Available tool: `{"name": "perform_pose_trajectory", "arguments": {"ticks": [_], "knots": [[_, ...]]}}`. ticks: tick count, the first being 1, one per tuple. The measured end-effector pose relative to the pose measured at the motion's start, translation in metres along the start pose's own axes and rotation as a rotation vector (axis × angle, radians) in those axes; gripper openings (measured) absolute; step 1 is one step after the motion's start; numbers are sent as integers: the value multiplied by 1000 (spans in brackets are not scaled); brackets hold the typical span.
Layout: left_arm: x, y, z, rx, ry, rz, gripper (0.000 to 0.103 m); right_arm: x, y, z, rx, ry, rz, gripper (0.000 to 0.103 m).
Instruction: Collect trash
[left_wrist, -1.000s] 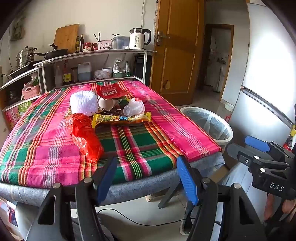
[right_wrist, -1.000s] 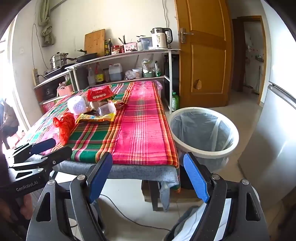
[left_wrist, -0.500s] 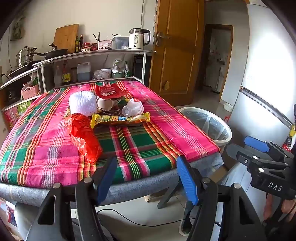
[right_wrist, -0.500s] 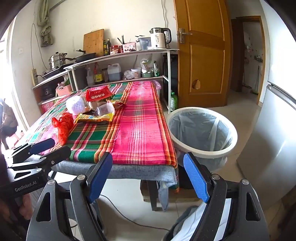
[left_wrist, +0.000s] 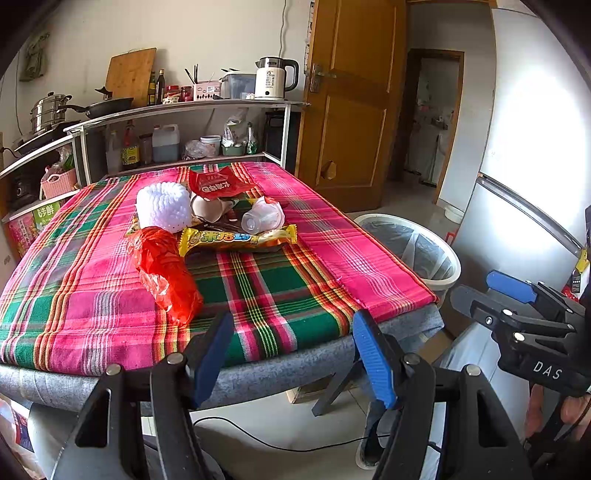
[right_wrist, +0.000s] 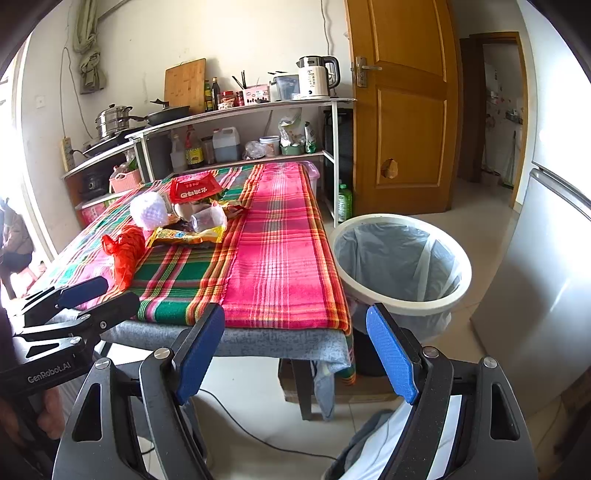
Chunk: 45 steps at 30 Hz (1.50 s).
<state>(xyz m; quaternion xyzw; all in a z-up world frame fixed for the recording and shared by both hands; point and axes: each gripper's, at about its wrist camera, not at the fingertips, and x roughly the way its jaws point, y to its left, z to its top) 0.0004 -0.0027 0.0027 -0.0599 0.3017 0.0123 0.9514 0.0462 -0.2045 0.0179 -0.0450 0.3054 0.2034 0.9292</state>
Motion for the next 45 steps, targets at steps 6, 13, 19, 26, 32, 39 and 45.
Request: {"name": "perform_pose_trajectory", "arguments": {"ticks": [6, 13, 19, 26, 32, 39, 45], "knots": [[-1, -2, 1, 1, 0, -1, 69, 0, 0, 0, 1, -2, -2, 79], [-1, -2, 1, 1, -1, -1, 69, -1, -1, 0, 2, -2, -4, 79], [0, -1, 0, -1, -2, -1, 69, -1, -1, 0, 3, -2, -5, 79], [-1, -6, 1, 1, -2, -4, 69, -1, -1, 0, 3, -1, -6, 79], [-1, -9, 2, 2, -2, -4, 69, -1, -1, 0, 2, -2, -5, 79], [-1, -9, 2, 2, -2, -4, 69, -1, -1, 0, 2, -2, -5, 79], [-1, -10, 2, 2, -2, -4, 69, -2, -1, 0, 3, -2, -6, 79]]}}
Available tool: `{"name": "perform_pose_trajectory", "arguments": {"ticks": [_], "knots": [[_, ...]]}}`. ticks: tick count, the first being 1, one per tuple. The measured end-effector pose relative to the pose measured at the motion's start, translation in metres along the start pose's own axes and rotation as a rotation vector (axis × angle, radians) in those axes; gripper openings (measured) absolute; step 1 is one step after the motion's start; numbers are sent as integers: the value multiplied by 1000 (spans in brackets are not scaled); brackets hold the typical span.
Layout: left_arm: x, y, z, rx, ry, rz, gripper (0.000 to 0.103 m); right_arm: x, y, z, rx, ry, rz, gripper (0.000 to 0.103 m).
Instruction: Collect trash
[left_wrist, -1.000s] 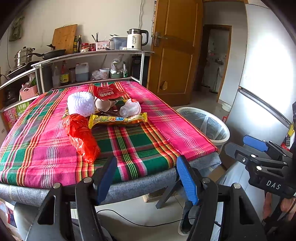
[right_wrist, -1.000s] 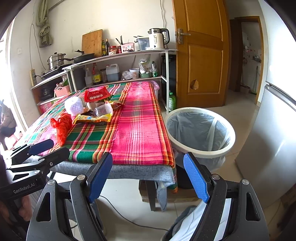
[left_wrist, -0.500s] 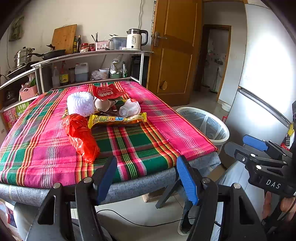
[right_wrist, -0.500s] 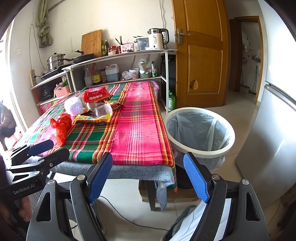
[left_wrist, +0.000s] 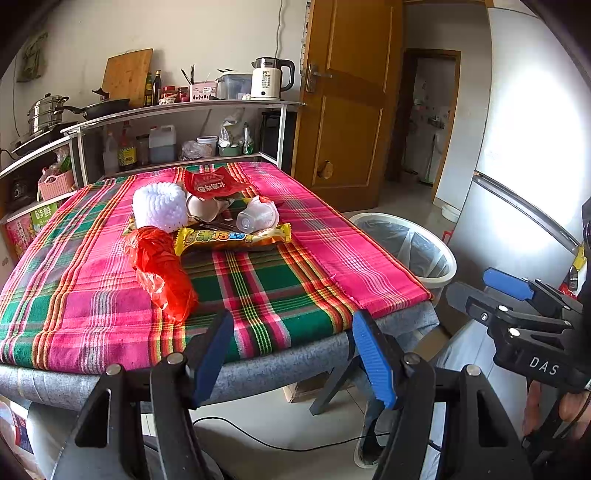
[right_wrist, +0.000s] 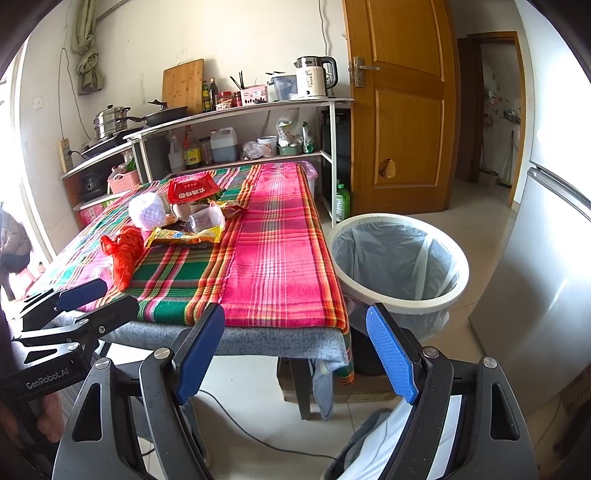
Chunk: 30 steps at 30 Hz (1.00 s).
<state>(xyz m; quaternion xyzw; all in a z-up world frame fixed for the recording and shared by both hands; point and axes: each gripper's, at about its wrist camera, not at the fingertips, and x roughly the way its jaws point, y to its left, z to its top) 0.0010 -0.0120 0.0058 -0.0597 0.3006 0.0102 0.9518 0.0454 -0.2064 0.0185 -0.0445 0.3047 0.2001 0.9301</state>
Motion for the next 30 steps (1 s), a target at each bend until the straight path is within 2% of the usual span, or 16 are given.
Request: {"name": "perform_pose_trajectory", "arguments": {"ticks": [30], "knots": [[1, -5, -1, -2, 4, -3, 69, 0, 0, 0, 0, 2, -2, 79]]}}
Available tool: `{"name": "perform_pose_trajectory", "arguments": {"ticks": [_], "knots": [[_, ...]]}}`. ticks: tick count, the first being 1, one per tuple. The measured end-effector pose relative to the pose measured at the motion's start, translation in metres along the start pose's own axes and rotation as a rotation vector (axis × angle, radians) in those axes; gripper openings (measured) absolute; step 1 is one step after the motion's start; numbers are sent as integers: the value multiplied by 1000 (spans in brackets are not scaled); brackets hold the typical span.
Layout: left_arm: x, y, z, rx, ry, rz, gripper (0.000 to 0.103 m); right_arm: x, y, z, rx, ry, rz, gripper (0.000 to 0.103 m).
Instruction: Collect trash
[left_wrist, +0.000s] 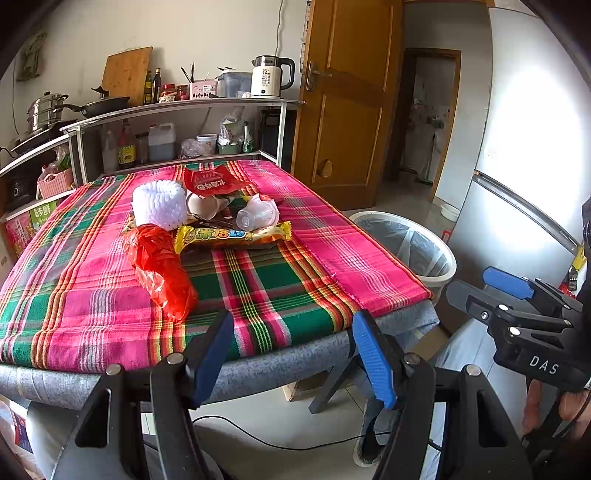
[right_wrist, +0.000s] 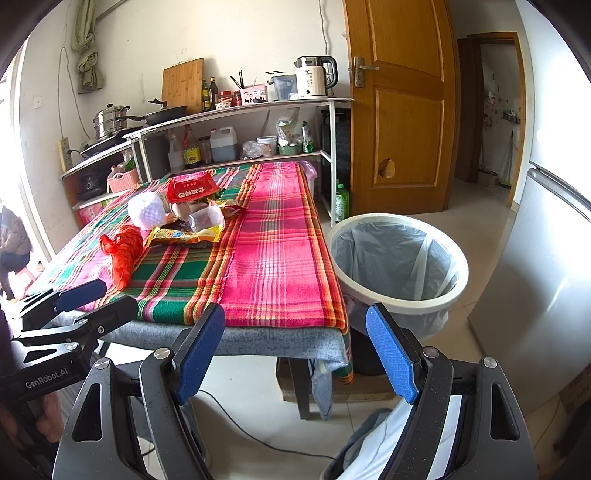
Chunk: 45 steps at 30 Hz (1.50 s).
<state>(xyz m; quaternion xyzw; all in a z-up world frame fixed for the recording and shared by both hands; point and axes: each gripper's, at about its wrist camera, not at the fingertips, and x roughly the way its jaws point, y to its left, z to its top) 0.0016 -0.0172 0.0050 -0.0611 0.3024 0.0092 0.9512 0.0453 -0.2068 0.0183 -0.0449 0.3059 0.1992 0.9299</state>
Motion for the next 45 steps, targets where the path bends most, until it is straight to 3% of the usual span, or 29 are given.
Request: {"name": "perform_pose_trajectory", "arguments": {"ticks": [6, 20, 35, 45], "knots": [[1, -1, -1, 1, 6, -7, 69, 2, 0, 0, -6, 4, 3, 79], [10, 34, 2, -73, 32, -20, 69, 21, 11, 13, -44, 15, 38, 79], [26, 94, 23, -183, 50, 105, 70, 72, 48, 46, -166, 27, 155, 79], [53, 120, 33, -256, 81, 119, 70, 127, 80, 73, -305, 76, 256, 79]]}}
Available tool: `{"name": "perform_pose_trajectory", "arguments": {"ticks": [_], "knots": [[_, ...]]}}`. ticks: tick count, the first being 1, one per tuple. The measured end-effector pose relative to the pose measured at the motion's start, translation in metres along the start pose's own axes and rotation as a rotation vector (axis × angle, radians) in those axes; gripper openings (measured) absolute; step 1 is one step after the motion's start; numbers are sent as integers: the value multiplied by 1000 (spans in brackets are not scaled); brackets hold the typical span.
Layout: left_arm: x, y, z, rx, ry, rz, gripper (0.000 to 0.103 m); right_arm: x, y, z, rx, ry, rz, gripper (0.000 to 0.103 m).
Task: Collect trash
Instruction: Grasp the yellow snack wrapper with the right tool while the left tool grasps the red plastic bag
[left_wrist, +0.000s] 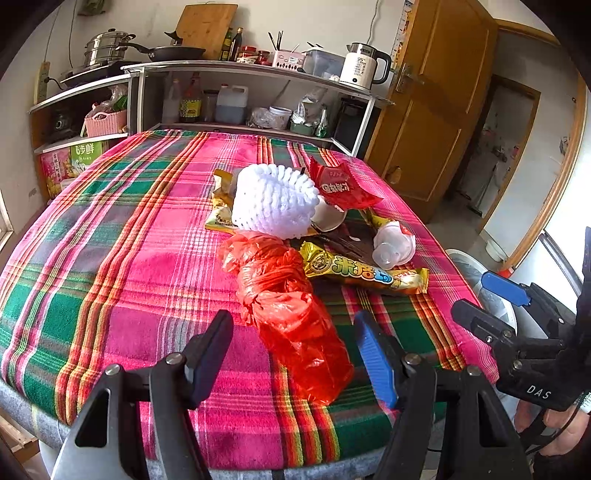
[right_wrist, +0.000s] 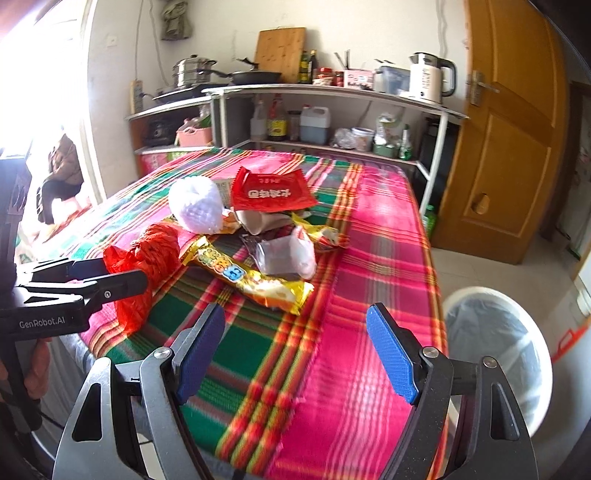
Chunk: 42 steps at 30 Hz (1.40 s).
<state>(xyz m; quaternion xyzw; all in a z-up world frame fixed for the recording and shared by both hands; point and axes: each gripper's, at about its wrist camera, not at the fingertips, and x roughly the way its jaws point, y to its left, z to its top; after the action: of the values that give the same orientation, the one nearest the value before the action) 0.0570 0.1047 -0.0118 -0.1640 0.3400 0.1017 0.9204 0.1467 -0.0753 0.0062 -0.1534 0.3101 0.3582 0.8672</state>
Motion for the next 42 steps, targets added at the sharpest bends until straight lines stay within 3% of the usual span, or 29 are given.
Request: {"name": "perform_pose_trajectory", "arguments": {"ticks": [11, 13, 21, 24, 33, 35, 42], "knots": [[19, 8, 1, -12, 38, -20, 69, 49, 7, 18, -103, 83, 62, 79], [20, 8, 1, -13, 38, -23, 69, 51, 8, 19, -112, 97, 79, 74], [25, 8, 2, -10, 40, -36, 65, 59, 14, 14, -133, 169, 110, 33], [24, 8, 2, -11, 42, -35, 60, 55, 15, 11, -130, 173, 115, 27], [16, 9, -2, -14, 39, -38, 52, 31, 24, 0, -92, 146, 138, 25], [12, 7, -3, -13, 35, -41, 41, 26, 22, -2, -71, 140, 141, 25], [0, -1, -7, 7, 20, -52, 41, -2, 14, -10, -2, 106, 132, 25]]}}
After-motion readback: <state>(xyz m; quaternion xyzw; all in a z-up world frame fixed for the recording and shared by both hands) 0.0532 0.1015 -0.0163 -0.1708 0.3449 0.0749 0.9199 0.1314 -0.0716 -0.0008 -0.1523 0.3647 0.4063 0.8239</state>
